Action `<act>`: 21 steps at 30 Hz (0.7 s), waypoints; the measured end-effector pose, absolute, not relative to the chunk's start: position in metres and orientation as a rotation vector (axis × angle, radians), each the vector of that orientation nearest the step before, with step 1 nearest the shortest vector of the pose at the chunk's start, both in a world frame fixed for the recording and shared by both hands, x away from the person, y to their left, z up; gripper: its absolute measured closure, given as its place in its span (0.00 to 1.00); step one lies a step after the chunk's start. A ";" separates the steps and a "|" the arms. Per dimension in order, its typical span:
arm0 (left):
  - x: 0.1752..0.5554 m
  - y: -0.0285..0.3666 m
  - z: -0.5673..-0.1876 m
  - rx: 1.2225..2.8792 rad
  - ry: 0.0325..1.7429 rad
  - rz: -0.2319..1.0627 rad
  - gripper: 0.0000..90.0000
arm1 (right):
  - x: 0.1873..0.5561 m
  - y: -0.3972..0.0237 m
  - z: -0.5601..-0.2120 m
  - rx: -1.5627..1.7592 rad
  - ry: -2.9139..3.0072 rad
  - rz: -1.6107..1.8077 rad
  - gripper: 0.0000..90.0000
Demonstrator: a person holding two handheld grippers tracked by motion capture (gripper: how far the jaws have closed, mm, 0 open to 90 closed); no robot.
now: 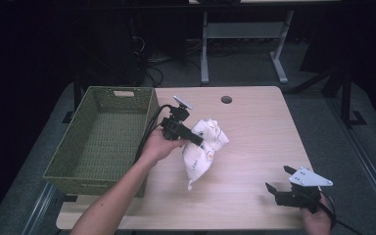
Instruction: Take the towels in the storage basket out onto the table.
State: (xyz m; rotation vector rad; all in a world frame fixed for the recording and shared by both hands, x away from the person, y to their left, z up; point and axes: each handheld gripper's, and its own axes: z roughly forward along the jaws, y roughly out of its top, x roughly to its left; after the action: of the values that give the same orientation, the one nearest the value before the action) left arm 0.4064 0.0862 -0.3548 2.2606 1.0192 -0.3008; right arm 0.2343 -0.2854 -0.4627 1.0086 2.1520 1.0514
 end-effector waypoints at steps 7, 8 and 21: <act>0.414 0.078 -0.372 2.246 1.062 -0.312 0.79 | 0.235 -0.286 -0.463 1.005 2.153 1.050 0.15; 0.414 0.076 -0.375 2.253 1.068 -0.308 0.79 | 0.235 -0.286 -0.463 1.006 2.153 1.050 0.15; 0.420 0.063 -0.401 2.299 1.121 -0.293 0.78 | 0.235 -0.285 -0.463 1.009 2.156 1.057 0.15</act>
State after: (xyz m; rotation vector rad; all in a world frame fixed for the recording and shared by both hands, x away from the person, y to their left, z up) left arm 0.4205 0.0632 -0.4011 2.2991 1.1210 -0.2925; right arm 0.2350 -0.2849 -0.4630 1.0087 2.1556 1.0568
